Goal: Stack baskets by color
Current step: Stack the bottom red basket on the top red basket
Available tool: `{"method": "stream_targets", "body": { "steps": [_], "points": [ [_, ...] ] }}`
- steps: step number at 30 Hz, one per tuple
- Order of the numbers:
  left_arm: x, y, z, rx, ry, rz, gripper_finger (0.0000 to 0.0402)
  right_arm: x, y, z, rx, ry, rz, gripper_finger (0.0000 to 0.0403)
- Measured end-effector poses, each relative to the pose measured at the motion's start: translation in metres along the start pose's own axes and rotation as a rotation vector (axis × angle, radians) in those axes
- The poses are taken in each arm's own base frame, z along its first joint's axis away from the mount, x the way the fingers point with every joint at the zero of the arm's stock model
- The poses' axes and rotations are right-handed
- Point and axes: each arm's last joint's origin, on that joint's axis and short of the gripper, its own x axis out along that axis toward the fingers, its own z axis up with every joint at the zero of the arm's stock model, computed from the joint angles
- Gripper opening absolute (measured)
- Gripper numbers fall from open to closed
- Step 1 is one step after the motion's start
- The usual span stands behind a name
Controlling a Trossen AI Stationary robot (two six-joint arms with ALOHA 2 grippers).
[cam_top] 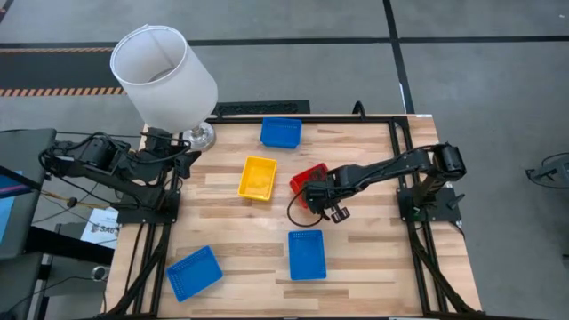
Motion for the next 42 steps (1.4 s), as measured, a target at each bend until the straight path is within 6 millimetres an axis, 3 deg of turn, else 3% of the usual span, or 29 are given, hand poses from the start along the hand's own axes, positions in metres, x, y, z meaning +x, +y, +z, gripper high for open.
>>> {"method": "stream_targets", "body": {
  "steps": [3,15,25,35,42],
  "points": [
    [0.000,0.000,0.000,0.002,0.001,0.002,0.0238,-0.003,0.001,0.001,-0.010,0.000,-0.007,0.0014],
    [0.000,0.002,-0.001,0.016,0.006,0.015,0.0238,-0.034,-0.010,0.006,-0.016,0.020,-0.095,0.0012],
    [0.000,0.002,-0.001,0.015,0.006,0.014,0.0238,-0.036,-0.004,0.004,-0.121,0.087,-0.123,0.0008],
    [0.000,0.002,-0.001,0.015,0.006,0.014,0.0238,-0.019,0.002,-0.001,-0.180,0.129,-0.091,0.0015],
    [0.000,0.002,-0.001,0.016,0.006,0.014,0.0238,-0.018,0.000,0.000,-0.184,0.114,-0.100,0.0031]
  ]
}}
